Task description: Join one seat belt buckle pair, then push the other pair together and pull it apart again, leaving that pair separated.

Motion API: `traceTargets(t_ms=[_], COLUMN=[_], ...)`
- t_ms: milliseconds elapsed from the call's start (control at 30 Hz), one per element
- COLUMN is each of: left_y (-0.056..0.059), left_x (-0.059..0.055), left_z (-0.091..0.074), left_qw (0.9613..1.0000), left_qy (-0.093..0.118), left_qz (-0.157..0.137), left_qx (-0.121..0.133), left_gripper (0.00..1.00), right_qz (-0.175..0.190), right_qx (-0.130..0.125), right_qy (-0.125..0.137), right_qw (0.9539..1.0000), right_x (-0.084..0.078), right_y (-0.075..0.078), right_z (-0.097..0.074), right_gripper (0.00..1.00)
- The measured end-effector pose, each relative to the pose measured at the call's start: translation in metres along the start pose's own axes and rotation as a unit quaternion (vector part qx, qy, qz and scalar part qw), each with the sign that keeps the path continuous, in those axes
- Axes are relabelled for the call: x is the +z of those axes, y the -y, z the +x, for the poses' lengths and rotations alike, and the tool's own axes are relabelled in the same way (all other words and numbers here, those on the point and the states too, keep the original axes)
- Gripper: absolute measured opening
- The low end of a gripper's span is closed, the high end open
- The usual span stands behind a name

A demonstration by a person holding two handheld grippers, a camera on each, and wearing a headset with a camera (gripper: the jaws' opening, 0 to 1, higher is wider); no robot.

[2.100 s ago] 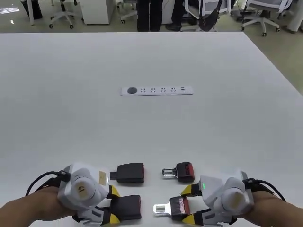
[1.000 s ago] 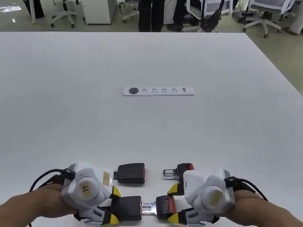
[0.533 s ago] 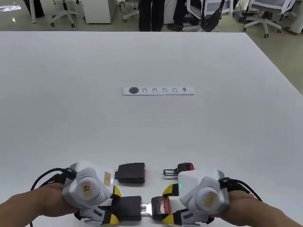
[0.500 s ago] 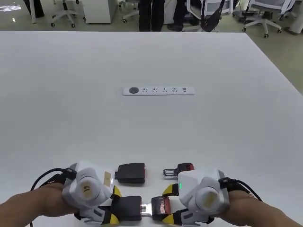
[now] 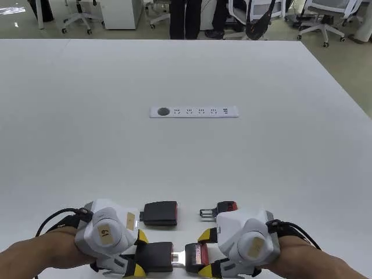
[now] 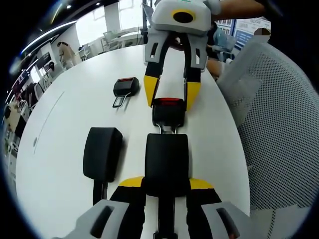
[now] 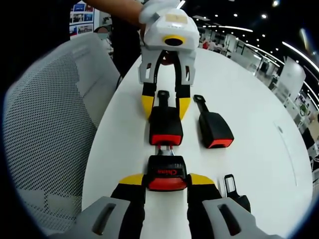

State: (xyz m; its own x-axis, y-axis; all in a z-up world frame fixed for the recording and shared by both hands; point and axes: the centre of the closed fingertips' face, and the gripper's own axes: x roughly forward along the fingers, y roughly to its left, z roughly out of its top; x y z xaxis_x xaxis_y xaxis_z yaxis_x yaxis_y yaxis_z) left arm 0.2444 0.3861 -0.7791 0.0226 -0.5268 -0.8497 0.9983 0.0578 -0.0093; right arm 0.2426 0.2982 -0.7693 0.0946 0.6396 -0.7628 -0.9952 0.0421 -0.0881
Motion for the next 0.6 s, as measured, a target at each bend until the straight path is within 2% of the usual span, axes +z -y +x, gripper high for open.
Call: traceTargets(t_ms=[200,233,267,333,600], left_y=[-0.0003,-0.0001,-0.0002,-0.0002,-0.0003], left_x=[0.0000,0.0003,0.0006,0.0003,-0.0003], left_z=[0.0004,0.0006,0.0005,0.0008,0.0017], left_qw=[1.0000,1.0000,1.0000,1.0000,1.0000], left_qy=[0.000,0.001,0.000,-0.001,-0.002], left_qz=[-0.004,-0.004,0.000,-0.002,-0.003], left_qx=[-0.001,-0.001,-0.001,-0.002,-0.004], left_gripper=[0.31,0.31,0.31,0.31,0.31], right_qz=[0.004,0.015,0.041,0.020,0.028], right_qx=[0.004,0.004,0.005,0.006,0.007], right_qy=[-0.003,0.002,0.006,-0.002,-0.004], right_qw=[1.0000,0.9999,0.9991,0.9998,0.9996], right_x=[0.0023,0.0053,0.0072,0.0073,0.0081], right_y=[-0.0014,-0.0006,-0.0015,0.0002,0.0000], right_z=[0.0012,0.0023,0.0035,0.0039,0.0049], right_gripper=[0.27,0.27,0.27,0.26,0.26])
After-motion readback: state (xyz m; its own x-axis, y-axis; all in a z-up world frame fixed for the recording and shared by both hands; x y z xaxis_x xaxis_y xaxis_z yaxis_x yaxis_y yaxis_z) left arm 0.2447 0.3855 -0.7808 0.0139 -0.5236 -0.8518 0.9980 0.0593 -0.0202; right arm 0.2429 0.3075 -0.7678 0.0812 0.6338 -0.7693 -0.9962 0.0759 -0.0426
